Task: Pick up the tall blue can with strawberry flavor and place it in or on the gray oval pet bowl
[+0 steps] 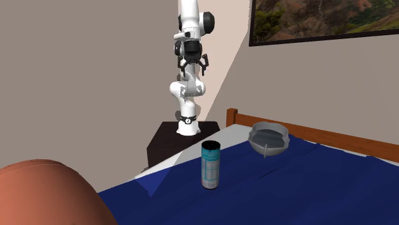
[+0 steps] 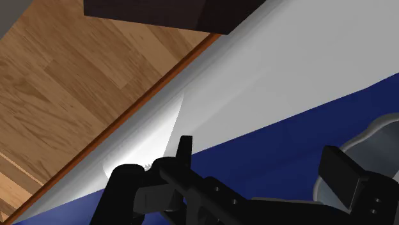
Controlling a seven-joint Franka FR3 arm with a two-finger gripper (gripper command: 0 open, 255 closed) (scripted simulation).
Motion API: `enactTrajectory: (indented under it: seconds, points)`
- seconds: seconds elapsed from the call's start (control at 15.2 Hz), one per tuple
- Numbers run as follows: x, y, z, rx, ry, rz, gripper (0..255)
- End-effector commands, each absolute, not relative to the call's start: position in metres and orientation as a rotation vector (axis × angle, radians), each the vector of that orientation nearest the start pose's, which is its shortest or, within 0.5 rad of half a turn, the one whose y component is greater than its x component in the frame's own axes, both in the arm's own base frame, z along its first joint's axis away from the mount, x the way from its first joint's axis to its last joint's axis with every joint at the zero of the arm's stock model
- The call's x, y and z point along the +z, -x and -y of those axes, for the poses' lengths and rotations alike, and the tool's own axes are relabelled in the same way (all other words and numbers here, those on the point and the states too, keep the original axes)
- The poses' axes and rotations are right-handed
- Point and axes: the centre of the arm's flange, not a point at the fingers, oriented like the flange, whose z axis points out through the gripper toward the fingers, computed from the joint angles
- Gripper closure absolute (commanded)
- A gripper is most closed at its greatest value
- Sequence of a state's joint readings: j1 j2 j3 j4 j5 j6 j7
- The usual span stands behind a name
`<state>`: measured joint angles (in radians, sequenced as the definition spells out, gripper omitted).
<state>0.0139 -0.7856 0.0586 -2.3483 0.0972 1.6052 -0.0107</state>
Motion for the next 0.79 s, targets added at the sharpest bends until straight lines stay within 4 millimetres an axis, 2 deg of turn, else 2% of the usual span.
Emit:
enactTrajectory:
  seconds: [0.0,0.73]
  points:
    - [0.597,-0.309,-0.038,-0.062,3.083,0.101,0]
    - [0.527,-0.428,-0.053,-0.144,3.091,0.184,0]
